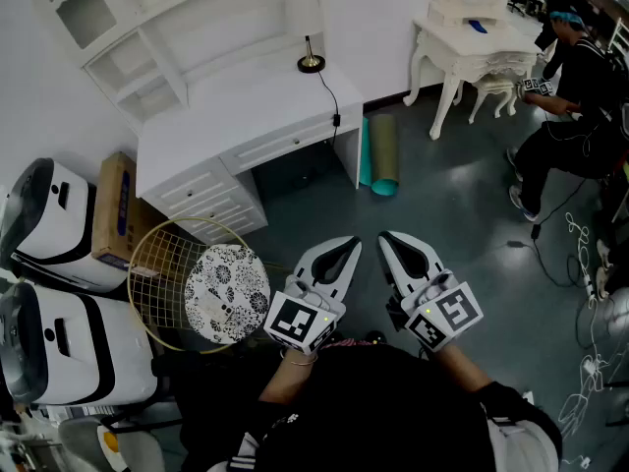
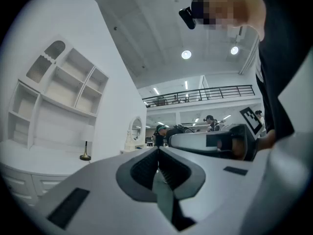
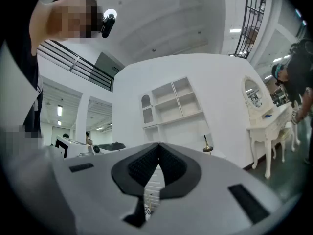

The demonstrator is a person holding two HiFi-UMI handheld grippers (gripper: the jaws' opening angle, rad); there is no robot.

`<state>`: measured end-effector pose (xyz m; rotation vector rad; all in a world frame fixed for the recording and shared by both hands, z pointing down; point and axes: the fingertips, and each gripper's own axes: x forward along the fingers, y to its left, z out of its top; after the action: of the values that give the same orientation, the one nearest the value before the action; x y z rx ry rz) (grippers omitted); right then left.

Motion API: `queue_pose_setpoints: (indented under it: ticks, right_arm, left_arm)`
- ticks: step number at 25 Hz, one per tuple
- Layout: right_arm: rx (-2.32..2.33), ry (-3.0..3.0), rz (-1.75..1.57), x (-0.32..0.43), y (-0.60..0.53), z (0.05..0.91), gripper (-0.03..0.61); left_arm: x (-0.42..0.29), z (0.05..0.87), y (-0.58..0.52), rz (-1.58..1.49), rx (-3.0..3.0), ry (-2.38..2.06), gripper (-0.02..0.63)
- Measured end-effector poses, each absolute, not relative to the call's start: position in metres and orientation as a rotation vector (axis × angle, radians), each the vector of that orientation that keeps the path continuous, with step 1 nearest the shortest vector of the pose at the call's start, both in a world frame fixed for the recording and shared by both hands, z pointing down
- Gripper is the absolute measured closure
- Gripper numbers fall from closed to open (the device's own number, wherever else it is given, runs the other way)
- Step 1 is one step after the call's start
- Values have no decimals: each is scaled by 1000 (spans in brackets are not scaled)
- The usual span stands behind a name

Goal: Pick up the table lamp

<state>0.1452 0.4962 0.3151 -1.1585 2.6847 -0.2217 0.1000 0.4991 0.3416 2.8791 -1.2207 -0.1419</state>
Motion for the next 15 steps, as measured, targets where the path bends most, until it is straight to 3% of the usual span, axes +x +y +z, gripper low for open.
queue_pose_setpoints:
  ticks: [15]
  right_arm:
    - [-1214,2657,-251,162,494,321,563]
  left_arm:
    - [111,341,500,-100,2898,-1204,601]
